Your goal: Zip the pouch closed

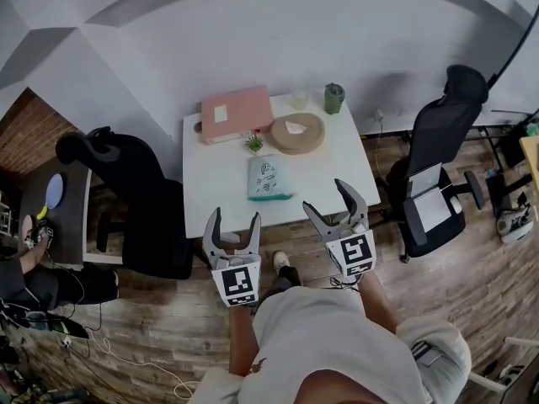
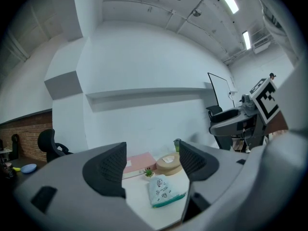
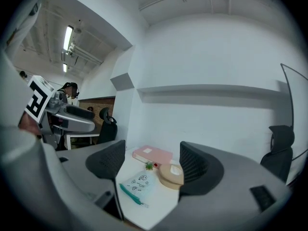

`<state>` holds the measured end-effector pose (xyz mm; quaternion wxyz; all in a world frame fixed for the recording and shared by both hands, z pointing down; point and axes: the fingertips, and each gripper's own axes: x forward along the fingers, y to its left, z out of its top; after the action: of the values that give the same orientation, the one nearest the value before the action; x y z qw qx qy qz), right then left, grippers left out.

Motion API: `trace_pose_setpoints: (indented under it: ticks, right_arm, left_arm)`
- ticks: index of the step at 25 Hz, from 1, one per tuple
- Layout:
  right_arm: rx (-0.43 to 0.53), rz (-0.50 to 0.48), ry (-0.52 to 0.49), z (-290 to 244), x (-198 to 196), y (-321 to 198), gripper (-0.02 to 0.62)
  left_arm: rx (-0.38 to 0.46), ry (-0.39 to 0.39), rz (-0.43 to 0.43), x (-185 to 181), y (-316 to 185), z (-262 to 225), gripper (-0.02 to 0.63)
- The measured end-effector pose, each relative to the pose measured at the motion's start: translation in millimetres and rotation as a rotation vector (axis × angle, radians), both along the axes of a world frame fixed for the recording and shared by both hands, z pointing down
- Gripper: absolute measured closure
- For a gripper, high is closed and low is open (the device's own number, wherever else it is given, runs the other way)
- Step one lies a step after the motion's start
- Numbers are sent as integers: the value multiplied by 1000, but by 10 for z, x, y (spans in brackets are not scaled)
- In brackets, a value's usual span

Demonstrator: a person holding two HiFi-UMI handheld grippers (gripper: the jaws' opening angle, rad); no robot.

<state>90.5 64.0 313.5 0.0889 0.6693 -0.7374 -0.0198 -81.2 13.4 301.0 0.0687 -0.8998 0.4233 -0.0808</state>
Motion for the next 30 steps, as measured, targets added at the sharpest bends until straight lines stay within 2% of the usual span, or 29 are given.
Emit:
trace_pose_setpoints:
  ticks: [9, 16, 24, 30]
  right_arm:
    - [-15, 55, 6, 17, 23, -444, 241]
    - [-44, 93, 26, 65, -8, -758, 245]
    - [-72, 123, 43, 111, -25, -959, 247]
    - [-71, 129, 52, 110, 36, -1149, 250]
  left_arm:
    - [7, -15, 63, 51, -547, 3, 267]
    - [-10, 2, 99, 25, -933, 51, 268]
    - [-44, 28, 120, 8, -1193, 137, 272]
    - [-35, 19, 127, 52, -1379, 159, 273]
